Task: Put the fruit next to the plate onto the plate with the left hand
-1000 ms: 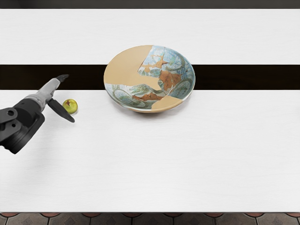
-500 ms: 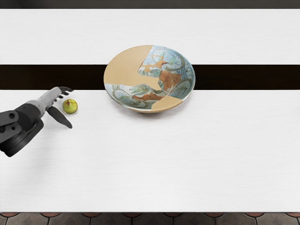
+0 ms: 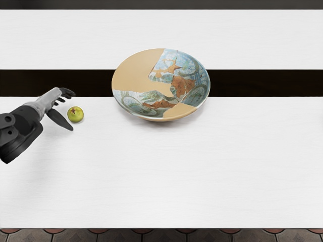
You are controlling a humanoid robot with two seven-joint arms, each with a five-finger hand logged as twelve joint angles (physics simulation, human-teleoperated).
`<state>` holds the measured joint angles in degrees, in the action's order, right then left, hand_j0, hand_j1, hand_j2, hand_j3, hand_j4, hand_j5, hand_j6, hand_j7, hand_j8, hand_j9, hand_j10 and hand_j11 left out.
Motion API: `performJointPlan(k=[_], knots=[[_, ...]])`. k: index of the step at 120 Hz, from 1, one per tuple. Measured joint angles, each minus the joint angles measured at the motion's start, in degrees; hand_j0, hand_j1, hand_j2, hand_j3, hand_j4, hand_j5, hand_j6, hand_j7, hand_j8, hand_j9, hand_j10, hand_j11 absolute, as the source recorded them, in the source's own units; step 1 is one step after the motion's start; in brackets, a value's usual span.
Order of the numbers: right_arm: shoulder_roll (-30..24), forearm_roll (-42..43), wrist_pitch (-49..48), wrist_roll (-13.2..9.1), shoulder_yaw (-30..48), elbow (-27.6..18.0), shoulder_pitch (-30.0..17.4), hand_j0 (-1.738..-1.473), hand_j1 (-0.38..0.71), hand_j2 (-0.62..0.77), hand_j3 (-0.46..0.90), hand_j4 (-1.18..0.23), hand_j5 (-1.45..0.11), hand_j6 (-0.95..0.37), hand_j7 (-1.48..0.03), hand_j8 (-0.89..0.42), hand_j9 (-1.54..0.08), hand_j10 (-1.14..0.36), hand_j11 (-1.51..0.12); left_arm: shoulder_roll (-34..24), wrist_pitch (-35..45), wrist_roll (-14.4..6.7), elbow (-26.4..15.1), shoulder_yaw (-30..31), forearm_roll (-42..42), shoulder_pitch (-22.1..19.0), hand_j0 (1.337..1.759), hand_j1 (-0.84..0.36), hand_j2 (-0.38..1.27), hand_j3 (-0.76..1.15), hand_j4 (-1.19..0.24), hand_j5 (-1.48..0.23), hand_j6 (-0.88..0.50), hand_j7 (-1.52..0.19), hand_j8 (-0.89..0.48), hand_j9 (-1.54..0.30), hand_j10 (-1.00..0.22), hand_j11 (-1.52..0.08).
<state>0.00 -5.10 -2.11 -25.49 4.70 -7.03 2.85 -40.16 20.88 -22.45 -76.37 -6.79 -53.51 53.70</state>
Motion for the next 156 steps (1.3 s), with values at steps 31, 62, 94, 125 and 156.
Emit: performJointPlan(k=[31, 62, 94, 125, 156], knots=[[0.0, 0.0, 0.0, 0.0, 0.0, 0.0, 0.0, -1.658, -0.35, 0.00, 0.00, 0.00, 0.00, 0.00, 0.00, 0.00, 0.00, 0.00, 0.00, 1.7, -0.2, -0.8, 0.0, 0.2, 0.1, 1.3, 1.657, -0.03, 0.07, 0.01, -0.32, -0.42, -0.33, -0.42, -0.33, -0.42, -0.32, -0.42], [0.0, 0.0, 0.0, 0.0, 0.1, 0.0, 0.0, -1.658, -0.35, 0.00, 0.00, 0.00, 0.00, 0.00, 0.00, 0.00, 0.00, 0.00, 0.00, 2.8, -0.3, -0.9, 0.1, 0.4, 0.1, 1.5, 1.658, -0.07, 0.07, 0.00, -0.36, -0.46, -0.36, -0.46, -0.36, -0.46, -0.36, -0.46], [0.0, 0.0, 0.0, 0.0, 0.1, 0.0, 0.0, -1.658, -0.35, 0.00, 0.00, 0.00, 0.00, 0.00, 0.00, 0.00, 0.00, 0.00, 0.00, 3.2, -0.4, -1.7, 0.1, 0.5, 0.1, 1.6, 1.658, -0.11, 0.08, 0.00, -0.38, -0.50, -0.38, -0.50, -0.38, -0.50, -0.38, -0.50], [0.0, 0.0, 0.0, 0.0, 0.1, 0.0, 0.0, -1.658, -0.35, 0.00, 0.00, 0.00, 0.00, 0.00, 0.00, 0.00, 0.00, 0.00, 0.00, 3.0, -0.4, -1.8, 0.2, 0.6, 0.1, 1.6, 1.658, -0.12, 0.08, 0.00, -0.40, -0.52, -0.40, -0.51, -0.40, -0.51, -0.40, -0.51], [0.0, 0.0, 0.0, 0.0, 0.1, 0.0, 0.1, -1.658, -0.35, 0.00, 0.00, 0.00, 0.00, 0.00, 0.00, 0.00, 0.00, 0.00, 0.00, 3.0, -0.4, -1.8, 0.4, 0.7, 0.0, 1.3, 1.658, -0.15, 0.09, 0.00, -0.42, -0.54, -0.42, -0.54, -0.42, -0.54, -0.42, -0.54]])
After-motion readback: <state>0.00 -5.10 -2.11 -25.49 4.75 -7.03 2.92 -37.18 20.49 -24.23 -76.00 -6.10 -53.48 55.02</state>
